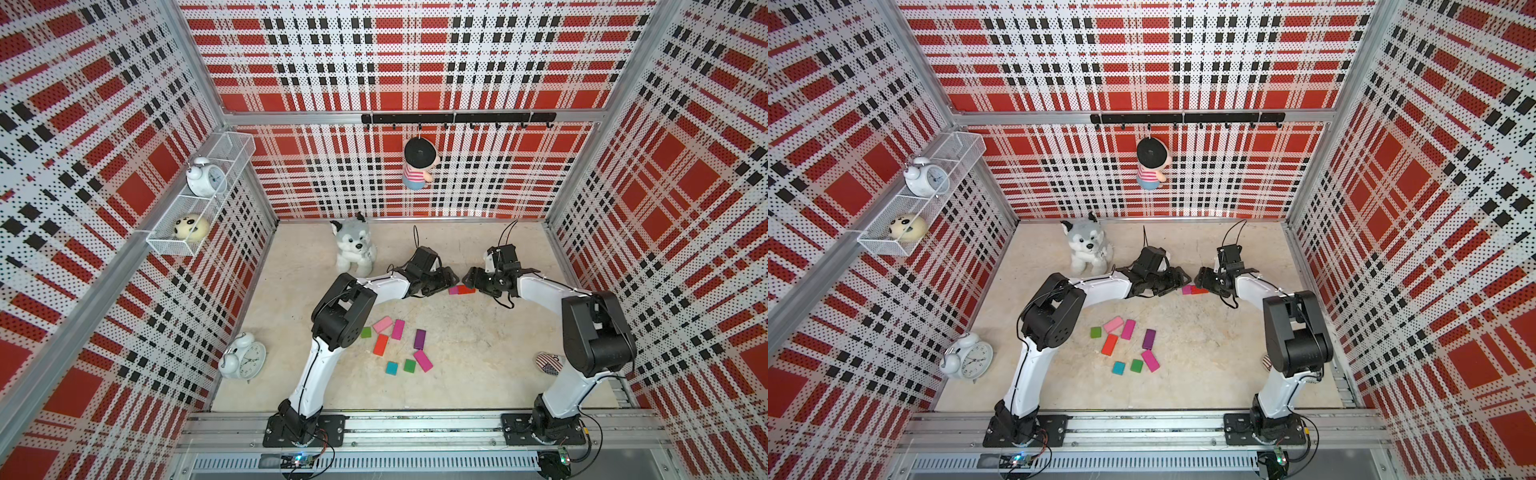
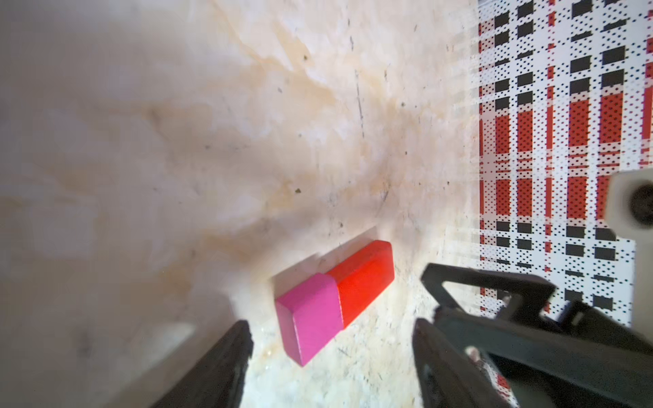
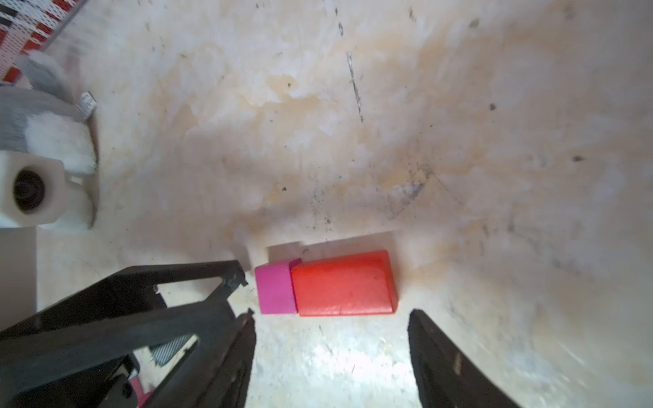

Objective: Assemble the number 7 with building blocks
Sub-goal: Assemble the building block at the center of the board, then pick up the building block from the center of the board.

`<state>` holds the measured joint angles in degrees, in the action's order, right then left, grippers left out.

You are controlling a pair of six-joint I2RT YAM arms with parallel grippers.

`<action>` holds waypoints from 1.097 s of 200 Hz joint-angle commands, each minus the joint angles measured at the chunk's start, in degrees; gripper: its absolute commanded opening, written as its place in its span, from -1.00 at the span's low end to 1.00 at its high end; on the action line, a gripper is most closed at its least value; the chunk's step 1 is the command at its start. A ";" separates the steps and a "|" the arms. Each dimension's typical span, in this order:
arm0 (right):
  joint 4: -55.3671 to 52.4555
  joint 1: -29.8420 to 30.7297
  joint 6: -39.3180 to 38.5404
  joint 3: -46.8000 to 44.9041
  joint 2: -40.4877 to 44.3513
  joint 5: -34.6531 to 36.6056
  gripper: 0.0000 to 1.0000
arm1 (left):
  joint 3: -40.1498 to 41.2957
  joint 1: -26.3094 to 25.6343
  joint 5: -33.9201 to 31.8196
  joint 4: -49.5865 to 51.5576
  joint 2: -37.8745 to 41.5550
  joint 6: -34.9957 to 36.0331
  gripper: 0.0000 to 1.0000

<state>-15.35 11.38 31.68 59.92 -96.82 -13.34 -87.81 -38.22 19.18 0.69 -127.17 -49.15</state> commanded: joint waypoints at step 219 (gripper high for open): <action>-25.26 43.92 -9.15 0.68 0.42 12.38 0.37 | 32.56 22.73 -14.51 9.62 36.47 16.84 0.96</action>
<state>-39.64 54.13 22.52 59.35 -95.64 -2.31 -56.88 -16.03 4.71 11.92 -93.32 -33.36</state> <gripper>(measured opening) 0.690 0.983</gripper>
